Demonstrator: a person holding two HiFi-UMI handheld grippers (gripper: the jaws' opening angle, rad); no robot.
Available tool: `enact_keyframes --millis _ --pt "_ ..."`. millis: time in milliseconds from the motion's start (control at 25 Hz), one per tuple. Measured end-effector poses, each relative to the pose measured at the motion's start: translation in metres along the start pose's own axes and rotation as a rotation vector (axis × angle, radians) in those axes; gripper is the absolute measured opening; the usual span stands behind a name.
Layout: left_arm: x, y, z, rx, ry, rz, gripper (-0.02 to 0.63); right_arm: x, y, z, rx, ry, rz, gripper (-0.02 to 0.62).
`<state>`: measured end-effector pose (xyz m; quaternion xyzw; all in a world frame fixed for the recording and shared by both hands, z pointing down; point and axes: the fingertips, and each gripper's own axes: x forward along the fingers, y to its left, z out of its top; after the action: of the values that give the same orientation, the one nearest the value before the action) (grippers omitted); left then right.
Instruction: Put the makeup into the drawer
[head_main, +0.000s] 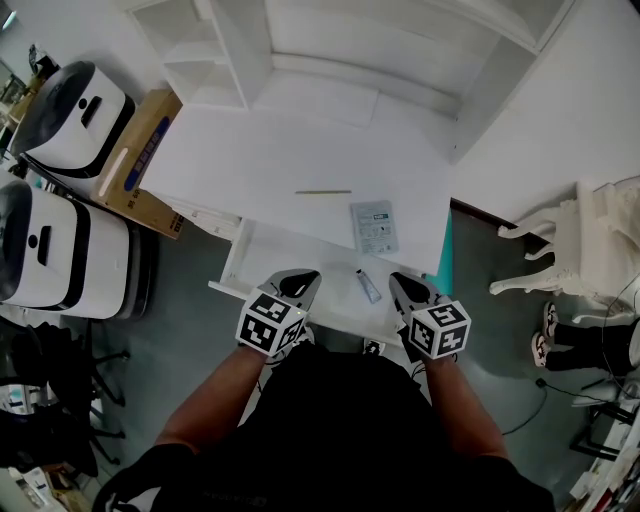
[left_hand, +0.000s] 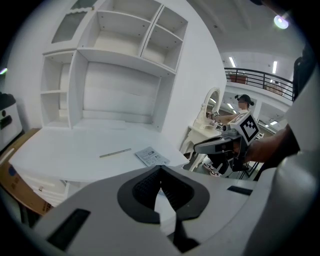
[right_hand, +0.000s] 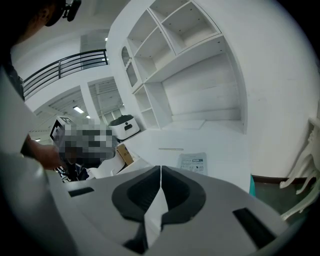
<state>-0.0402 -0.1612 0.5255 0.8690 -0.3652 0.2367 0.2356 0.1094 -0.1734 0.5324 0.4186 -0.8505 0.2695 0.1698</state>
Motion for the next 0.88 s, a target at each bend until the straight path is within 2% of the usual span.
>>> enact_keyframes --millis 160,400,480,560,760,800,880 --pt "-0.001 0.003 0.002 -0.045 -0.025 -0.002 0.011 0.005 -0.003 -0.005 -0.004 0.018 -0.009 0.031" --pt "-0.003 0.008 -0.004 -0.039 -0.001 0.026 0.011 0.010 -0.004 -0.006 -0.019 0.030 -0.010 0.031" --pt "-0.004 0.010 -0.006 -0.041 0.004 0.028 0.011 0.017 -0.005 -0.009 -0.065 0.050 -0.016 0.032" --pt "-0.005 0.011 -0.010 -0.044 0.010 0.031 0.011 0.031 -0.008 -0.018 -0.174 0.096 -0.041 0.032" --pt "-0.012 0.014 -0.020 -0.065 0.017 0.048 0.011 0.076 -0.027 -0.046 -0.567 0.241 -0.131 0.035" --pt "-0.014 0.015 -0.021 -0.070 0.016 0.055 0.011 0.087 -0.030 -0.050 -0.630 0.269 -0.133 0.049" --pt "-0.018 0.019 -0.024 -0.082 0.014 0.070 0.011 0.108 -0.034 -0.059 -0.736 0.331 -0.124 0.140"
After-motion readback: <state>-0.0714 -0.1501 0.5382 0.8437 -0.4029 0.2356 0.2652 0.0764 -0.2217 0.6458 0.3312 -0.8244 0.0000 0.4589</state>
